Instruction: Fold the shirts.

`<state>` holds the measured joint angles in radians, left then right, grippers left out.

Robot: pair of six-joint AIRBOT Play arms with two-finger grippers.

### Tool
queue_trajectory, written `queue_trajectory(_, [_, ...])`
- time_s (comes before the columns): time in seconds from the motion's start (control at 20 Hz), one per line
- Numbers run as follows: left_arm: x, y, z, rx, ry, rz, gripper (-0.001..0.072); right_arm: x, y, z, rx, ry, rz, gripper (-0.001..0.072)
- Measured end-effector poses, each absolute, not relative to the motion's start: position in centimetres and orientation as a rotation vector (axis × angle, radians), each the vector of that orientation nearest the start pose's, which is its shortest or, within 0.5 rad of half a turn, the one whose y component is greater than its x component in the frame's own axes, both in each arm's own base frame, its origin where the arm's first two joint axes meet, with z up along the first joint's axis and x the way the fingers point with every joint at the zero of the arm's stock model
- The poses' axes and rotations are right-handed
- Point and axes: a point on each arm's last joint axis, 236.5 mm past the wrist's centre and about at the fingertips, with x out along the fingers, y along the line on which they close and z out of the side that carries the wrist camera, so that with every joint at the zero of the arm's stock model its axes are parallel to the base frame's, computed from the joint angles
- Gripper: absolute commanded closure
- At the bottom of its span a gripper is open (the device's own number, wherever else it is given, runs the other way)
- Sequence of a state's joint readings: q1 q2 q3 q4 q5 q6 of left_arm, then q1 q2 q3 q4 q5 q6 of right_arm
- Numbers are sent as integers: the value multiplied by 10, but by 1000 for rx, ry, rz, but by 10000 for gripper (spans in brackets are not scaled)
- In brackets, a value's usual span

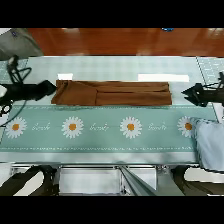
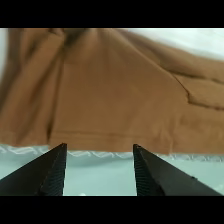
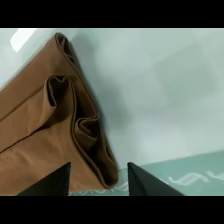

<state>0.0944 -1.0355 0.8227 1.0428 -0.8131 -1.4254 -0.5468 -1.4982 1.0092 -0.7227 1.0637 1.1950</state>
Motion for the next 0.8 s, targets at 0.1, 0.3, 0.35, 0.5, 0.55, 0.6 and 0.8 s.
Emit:
queue_trajectory(0.1, [375,-66,23,-438,956,-175,201,410,-51,-68,939,1143,92,286])
queue_trajectory(0.3, [374,-83,21,-462,948,-203,202,427,-30,-88,960,1191,128,286])
queue_trajectory(0.35, [375,-84,22,-467,941,-205,201,431,-26,-92,966,1201,133,286])
queue_trajectory(0.5, [375,-87,22,-475,940,-210,201,443,-4,-99,980,1235,177,297])
queue_trajectory(0.55, [374,-88,22,-477,941,-212,202,446,4,-101,977,1248,190,350])
queue_trajectory(0.6, [374,-89,22,-480,940,-212,201,449,10,-104,964,1258,202,468])
queue_trajectory(0.8, [375,-90,22,-486,938,-214,350,465,29,-103,876,1263,244,684])
